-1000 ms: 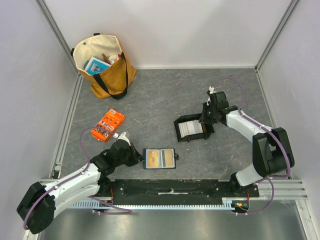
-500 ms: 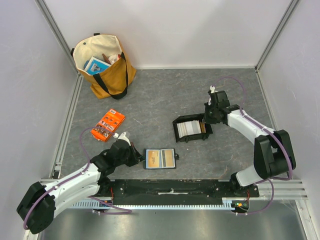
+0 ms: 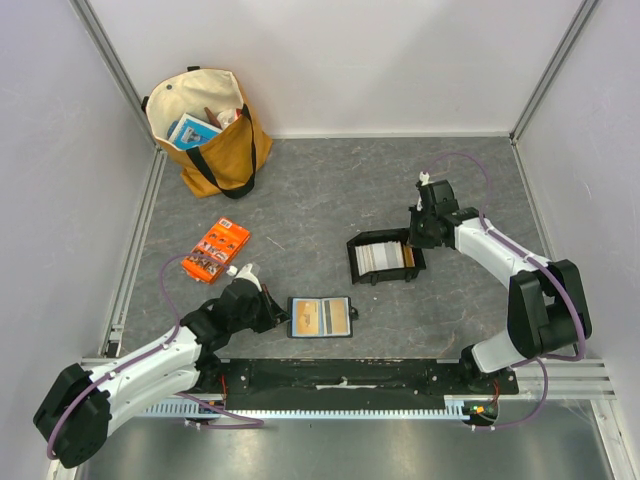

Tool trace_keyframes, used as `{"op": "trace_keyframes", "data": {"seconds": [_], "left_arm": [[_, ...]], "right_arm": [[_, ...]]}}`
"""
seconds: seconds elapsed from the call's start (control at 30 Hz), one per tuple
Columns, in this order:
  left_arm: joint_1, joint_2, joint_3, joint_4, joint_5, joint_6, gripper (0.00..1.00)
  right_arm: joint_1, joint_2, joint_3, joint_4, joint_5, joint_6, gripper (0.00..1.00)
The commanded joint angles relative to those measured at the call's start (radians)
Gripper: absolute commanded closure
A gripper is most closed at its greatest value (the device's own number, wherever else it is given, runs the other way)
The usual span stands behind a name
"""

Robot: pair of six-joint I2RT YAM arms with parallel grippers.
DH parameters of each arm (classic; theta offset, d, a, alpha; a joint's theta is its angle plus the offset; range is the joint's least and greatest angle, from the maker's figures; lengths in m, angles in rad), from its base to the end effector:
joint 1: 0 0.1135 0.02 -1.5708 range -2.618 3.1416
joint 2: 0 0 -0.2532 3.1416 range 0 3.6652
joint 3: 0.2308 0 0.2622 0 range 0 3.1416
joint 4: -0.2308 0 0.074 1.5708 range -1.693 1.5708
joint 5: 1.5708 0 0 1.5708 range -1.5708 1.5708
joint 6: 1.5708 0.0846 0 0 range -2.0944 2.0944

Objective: Put the credit cards into the card holder
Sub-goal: Pick up the credit card from the storage box.

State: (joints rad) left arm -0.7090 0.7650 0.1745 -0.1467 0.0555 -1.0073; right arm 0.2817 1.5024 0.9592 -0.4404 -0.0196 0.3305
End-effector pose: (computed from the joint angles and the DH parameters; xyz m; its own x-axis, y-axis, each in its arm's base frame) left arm 0.1488 -0.1338 0.0900 -0.8485 -0.3843 -0.3639 -0.0674 0.7605 -0.6458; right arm 0.3262 0.0961 0.1535 -0.8500 0.0918 -0.5188 -0.0132 0.9807 0.1952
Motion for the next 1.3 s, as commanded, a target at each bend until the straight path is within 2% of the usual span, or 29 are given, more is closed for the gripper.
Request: {"op": "trace_keyframes", "data": {"seconds": [0.0, 0.3, 0.5, 0.6, 0.67, 0.7, 1.07, 1.2, 1.27], "left_arm": [[-0.004, -0.009, 0.003, 0.039, 0.007, 0.009, 0.98], [-0.003, -0.013, 0.006, 0.041, 0.009, 0.006, 0.98], [-0.004, -0.02, 0.006, 0.036, 0.009, 0.009, 0.98], [-0.003, -0.018, 0.008, 0.035, 0.009, 0.01, 0.98], [-0.003, -0.02, 0.006, 0.035, 0.009, 0.01, 0.98], [-0.003, -0.021, 0.006, 0.035, 0.009, 0.01, 0.98], [-0.003, -0.052, 0.008, 0.033, 0.023, 0.01, 0.98], [-0.003, -0.052, 0.011, 0.032, 0.027, 0.009, 0.98], [-0.004, -0.055, 0.013, 0.033, 0.029, 0.006, 0.98]], "right_arm": [[0.019, 0.016, 0.05, -0.084, 0.119, -0.036, 0.87], [0.139, 0.065, 0.07, -0.135, 0.337, -0.022, 0.82], [0.194, 0.074, 0.084, -0.167, 0.438, -0.011, 0.82], [0.214, 0.097, 0.084, -0.181, 0.461, -0.015, 0.85], [0.217, 0.107, 0.084, -0.181, 0.46, -0.019, 0.91], [0.218, 0.107, 0.09, -0.182, 0.458, -0.027, 1.0], [0.218, -0.06, 0.239, -0.227, 0.371, -0.032, 1.0], [0.221, -0.146, 0.221, -0.23, 0.255, 0.039, 1.0], [0.241, -0.218, 0.169, -0.164, 0.163, 0.1, 1.0]]}}
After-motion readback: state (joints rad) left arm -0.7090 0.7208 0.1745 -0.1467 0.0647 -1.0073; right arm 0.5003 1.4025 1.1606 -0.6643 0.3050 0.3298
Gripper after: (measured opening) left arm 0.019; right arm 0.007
